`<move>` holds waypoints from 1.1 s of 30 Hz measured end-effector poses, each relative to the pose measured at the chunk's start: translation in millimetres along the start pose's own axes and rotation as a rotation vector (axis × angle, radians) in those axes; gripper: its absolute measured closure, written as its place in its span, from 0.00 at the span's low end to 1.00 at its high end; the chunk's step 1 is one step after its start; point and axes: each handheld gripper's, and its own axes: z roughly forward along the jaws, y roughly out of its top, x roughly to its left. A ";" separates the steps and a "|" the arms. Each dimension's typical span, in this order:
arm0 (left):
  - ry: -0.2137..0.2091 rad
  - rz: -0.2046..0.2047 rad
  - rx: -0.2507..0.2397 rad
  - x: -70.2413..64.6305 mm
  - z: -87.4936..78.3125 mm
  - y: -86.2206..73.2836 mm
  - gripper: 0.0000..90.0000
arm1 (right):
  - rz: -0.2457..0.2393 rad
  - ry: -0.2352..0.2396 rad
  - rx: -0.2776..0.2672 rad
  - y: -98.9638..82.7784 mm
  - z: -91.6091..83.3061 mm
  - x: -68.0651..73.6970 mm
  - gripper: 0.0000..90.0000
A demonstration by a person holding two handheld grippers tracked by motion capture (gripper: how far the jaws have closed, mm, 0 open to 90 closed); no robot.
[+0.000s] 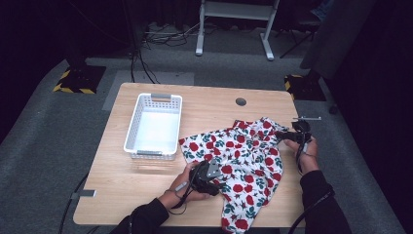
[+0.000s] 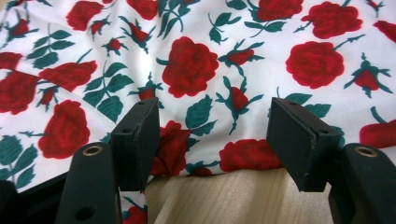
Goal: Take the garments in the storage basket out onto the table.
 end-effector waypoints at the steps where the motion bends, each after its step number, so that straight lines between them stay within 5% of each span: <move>1: -0.018 -0.014 -0.006 2.5 0.1 -1.7 0.39 | -0.004 0.003 0.003 0.0 0.7 0.8 0.49; 5: -0.033 -0.028 -0.009 3.7 -0.3 -2.9 0.39 | -0.038 0.004 0.017 -0.1 4.8 4.4 0.57; 9: -0.036 -0.025 -0.006 4.8 -0.9 -3.3 0.39 | -0.105 -0.001 0.009 -1.2 5.9 10.6 0.82; 13: -0.036 -0.027 -0.004 4.9 -1.3 -3.6 0.39 | -0.163 -0.008 0.005 -1.0 4.9 15.9 0.96; 20: -0.036 -0.027 -0.004 4.9 -1.4 -3.7 0.39 | -0.286 -0.049 -0.073 7.3 -15.7 33.2 0.98; 27: -0.036 -0.028 -0.004 4.9 -1.4 -3.7 0.39 | -0.405 0.031 -0.148 16.6 -43.0 71.3 0.98; 33: -0.036 -0.028 -0.004 4.9 -1.4 -3.7 0.39 | -0.537 0.115 -0.162 11.5 -56.3 114.1 0.98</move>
